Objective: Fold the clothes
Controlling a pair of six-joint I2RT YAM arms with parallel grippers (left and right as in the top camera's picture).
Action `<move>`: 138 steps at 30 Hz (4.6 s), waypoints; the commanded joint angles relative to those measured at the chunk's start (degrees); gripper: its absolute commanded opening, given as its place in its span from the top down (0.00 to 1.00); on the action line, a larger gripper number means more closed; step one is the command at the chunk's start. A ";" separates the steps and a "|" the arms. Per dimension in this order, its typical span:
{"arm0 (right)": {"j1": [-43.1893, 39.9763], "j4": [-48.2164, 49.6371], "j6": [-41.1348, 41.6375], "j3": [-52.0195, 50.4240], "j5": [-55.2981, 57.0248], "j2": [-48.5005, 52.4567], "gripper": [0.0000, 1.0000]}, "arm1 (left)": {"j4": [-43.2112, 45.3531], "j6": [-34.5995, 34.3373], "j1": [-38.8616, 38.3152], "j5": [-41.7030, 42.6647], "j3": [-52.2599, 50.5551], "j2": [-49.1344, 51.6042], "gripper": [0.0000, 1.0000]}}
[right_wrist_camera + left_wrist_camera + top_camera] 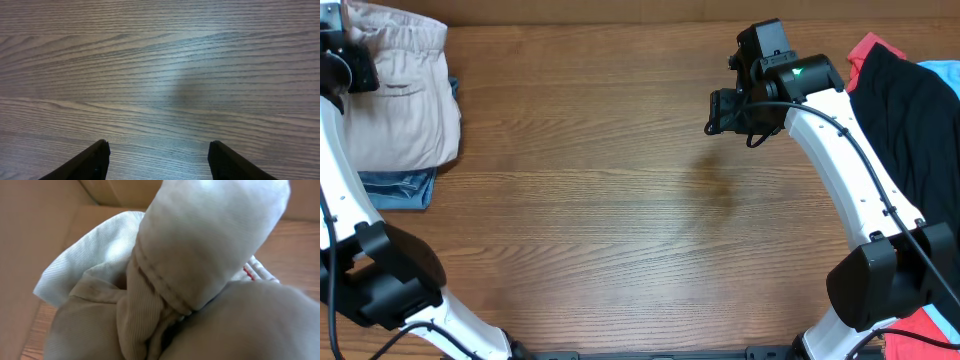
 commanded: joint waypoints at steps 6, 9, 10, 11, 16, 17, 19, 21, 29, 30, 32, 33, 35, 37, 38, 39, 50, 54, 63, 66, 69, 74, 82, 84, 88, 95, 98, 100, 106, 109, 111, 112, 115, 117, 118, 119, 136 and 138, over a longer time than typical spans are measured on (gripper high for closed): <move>-0.07 0.13 0.46 0.50 0.48 -0.15 0.33 | 2.34 0.42 3.02 0.26 1.49 5.01 0.96; -0.07 0.13 0.46 0.50 0.48 -0.15 0.33 | 2.82 0.42 4.00 -0.61 1.49 6.34 0.96; -0.07 0.13 0.46 0.50 0.48 -0.15 0.33 | 2.95 0.37 4.37 -0.90 1.49 6.82 0.96; -0.07 0.13 0.46 0.50 0.48 -0.15 0.33 | 2.95 0.37 4.85 -0.92 1.49 7.23 0.92; -0.07 0.11 0.46 0.50 0.48 -0.15 0.33 | 3.58 -15.34 7.80 -14.34 1.62 7.61 0.00; -0.07 0.09 0.46 0.50 0.48 -0.15 0.33 | 2.69 -20.11 8.70 -17.25 1.99 7.30 0.00; -0.07 0.07 0.46 0.50 0.48 -0.15 0.33 | 0.42 -22.71 10.38 -17.11 3.56 6.62 0.00; -0.07 0.13 0.46 0.50 0.48 -0.15 0.33 | -1.16 -24.74 11.65 -16.68 5.18 5.77 0.00; -0.07 0.15 0.44 0.50 0.48 -0.15 0.32 | -3.15 -24.48 11.69 0.66 9.38 -0.37 0.00; -0.07 0.13 0.42 0.50 0.48 -0.15 0.30 | -3.13 -24.15 11.28 3.26 9.38 -1.18 0.00; -0.07 0.13 0.42 0.50 0.48 -0.15 0.22 | -3.78 -23.43 9.53 6.60 9.38 -2.93 0.00; -0.07 0.15 0.44 0.50 0.46 -0.15 0.16 | -4.61 -23.04 8.00 6.84 9.38 -3.80 0.00; -0.07 0.37 0.42 0.50 0.46 -0.15 0.05 | -6.38 -22.88 5.07 6.69 9.38 -4.90 0.00; -0.07 1.14 0.42 0.50 0.44 -0.15 0.00 | -8.68 -22.88 1.05 6.69 9.38 -5.53 0.00; -0.07 1.79 0.42 0.50 0.46 -0.15 0.00 | -9.99 -22.88 -1.11 6.69 9.38 -5.55 0.00; -0.07 2.64 0.42 0.50 0.50 -0.15 0.00 | -11.13 -22.86 -2.89 6.69 9.38 -5.55 0.00; -0.35 15.37 -3.72 0.50 0.57 -0.15 0.00 | -23.61 -16.44 -25.66 -2.21 9.31 -5.25 0.00; -0.81 11.85 -1.46 0.50 0.59 -0.17 0.00 | -31.10 -17.99 -30.05 -2.19 9.29 -5.25 0.00; -1.25 0.61 7.41 0.44 1.38 -1.38 0.00 | -46.05 -21.64 -33.53 -4.07 8.83 -5.25 0.00; -1.16 -3.67 7.82 0.07 1.36 -2.21 0.00 | -49.81 -23.37 -34.16 -7.21 7.82 -5.27 0.00; -0.79 -7.06 7.85 -2.19 1.14 -4.92 0.00 | -49.79 -23.63 -35.06 -6.88 3.82 -6.80 0.00; -0.59 -6.45 9.33 -9.27 1.42 -13.77 0.00 | -47.45 -24.06 -37.44 -8.52 -5.60 -12.35 0.02; -0.59 14.53 9.25 -37.75 6.51 -41.44 0.00 | -24.57 -24.65 -42.47 -13.35 -34.56 -40.30 0.00; -0.59 19.39 8.98 -43.25 8.94 -47.10 0.00 | -17.92 -24.61 -42.45 -13.64 -41.81 -48.22 0.00; -0.61 29.49 4.79 -51.08 10.21 -54.80 0.00 | -7.04 -24.50 -42.42 -15.34 -53.94 -60.74 0.00; -0.61 33.66 2.60 -53.16 12.09 -54.45 0.00 | -1.09 -24.46 -42.42 -23.39 -65.66 -69.07 0.00; -0.61 33.66 2.60 -53.16 12.11 -52.85 0.00 | -1.18 -24.46 -42.45 -23.17 -67.56 -68.32 0.00; -0.61 33.64 2.60 -53.16 12.09 -51.65 0.00 | -1.55 -24.46 -42.45 -23.15 -68.15 -67.45 0.00; -0.61 33.66 2.60 -53.16 12.09 -47.19 0.00 | -2.69 -24.46 -42.45 -23.17 -68.24 -64.35 0.00; -0.09 33.46 2.69 -53.16 11.87 -45.18 0.00 | -2.67 -24.46 -42.45 -23.17 -68.24 -62.58 0.00; 1.01 33.24 2.78 -53.16 11.87 -45.18 0.00 | -2.67 -24.46 -42.45 -23.17 -68.24 -61.31 0.00; 1.40 33.24 2.78 -53.16 11.85 -45.27 0.00 | -2.67 -24.46 -42.45 -23.17 -68.24 -60.76 0.00; 1.99 33.20 2.75 -53.16 11.87 -45.27 0.00 | -2.67 -24.46 -42.45 -23.17 -68.24 -58.88 0.00; 1.99 31.21 2.58 -53.16 12.94 -45.40 0.00 | -2.67 -24.46 -42.45 -23.17 -68.24 -57.66 0.00; 1.95 29.73 2.58 -53.16 13.03 -45.68 0.00 | -2.67 -24.46 -42.45 -23.17 -68.24 -57.02 0.00; 1.92 28.00 2.60 -53.16 12.94 -46.29 0.00 | -2.67 -24.46 -42.45 -23.17 -68.24 -56.26 0.00; -4.90 37.44 -9.73 -64.87 7.19 -74.62 0.00 | -2.62 -24.46 -42.45 -23.17 -68.24 -47.15 0.00; -6.19 42.07 -9.94 -69.72 5.70 -78.75 0.00 | -2.62 -24.46 -42.45 -23.17 -68.24 -46.51 0.00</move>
